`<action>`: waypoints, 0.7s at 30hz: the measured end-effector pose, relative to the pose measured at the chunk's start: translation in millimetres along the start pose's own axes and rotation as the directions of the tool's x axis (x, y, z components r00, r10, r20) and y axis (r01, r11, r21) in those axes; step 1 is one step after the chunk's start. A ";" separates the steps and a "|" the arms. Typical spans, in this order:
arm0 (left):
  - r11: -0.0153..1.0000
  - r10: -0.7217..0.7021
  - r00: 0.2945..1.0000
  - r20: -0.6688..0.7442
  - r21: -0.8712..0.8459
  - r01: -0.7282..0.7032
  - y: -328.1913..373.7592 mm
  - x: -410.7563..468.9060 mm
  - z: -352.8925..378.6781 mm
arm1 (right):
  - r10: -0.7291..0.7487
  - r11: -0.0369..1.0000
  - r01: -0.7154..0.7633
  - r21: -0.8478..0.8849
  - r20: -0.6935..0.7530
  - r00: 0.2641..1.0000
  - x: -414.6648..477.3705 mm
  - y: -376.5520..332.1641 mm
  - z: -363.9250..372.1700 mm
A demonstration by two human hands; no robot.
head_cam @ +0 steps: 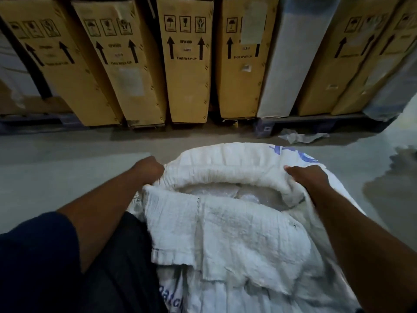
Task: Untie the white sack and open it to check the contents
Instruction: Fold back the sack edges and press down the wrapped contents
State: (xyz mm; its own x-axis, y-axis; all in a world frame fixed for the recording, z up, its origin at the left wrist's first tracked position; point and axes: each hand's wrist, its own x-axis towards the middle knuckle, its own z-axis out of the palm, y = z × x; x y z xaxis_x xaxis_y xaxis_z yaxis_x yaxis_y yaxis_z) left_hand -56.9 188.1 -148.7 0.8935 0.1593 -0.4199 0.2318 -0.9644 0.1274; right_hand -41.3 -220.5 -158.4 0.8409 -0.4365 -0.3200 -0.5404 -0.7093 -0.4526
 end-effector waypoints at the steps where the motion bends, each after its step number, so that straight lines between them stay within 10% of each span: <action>1: 0.999 -0.023 0.997 -0.073 0.021 0.025 7.3 -0.7 3.7 | -0.035 0.996 0.032 -0.086 -0.033 0.999 -0.6 1.4 0.3; 6: 0.951 0.113 0.905 -0.409 0.309 0.021 45.6 -16.1 -0.7 | -0.253 0.943 0.177 -0.281 -0.261 0.932 -14.0 -7.6 -38.5; 11: 0.967 -0.038 0.980 -0.195 0.241 0.085 69.4 -73.2 -2.4 | -0.249 0.842 0.269 -0.467 0.105 0.963 -77.6 6.6 -69.9; 14: 0.966 0.008 0.991 -0.137 0.255 0.027 77.6 -113.2 9.4 | -0.410 0.740 0.353 -0.572 0.031 0.911 -124.5 15.6 -46.2; 19: 0.850 0.448 0.869 -0.209 0.402 -0.341 99.7 -176.4 32.5 | -0.764 0.365 0.849 -0.382 0.399 0.508 -174.9 33.4 -14.7; 21: 0.668 0.673 0.737 -0.069 0.484 -0.565 100.4 -180.5 31.5 | -0.638 0.443 0.834 -0.328 0.538 0.550 -174.6 39.3 -10.9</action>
State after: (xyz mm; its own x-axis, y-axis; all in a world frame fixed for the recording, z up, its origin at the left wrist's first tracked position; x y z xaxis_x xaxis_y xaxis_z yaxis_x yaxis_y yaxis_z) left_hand -207.1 55.9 -88.5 0.8407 -0.5169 -0.1614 -0.5360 -0.8367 -0.1123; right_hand -209.0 -178.2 -111.2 0.7920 0.5104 -0.3350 0.4717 -0.8599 -0.1950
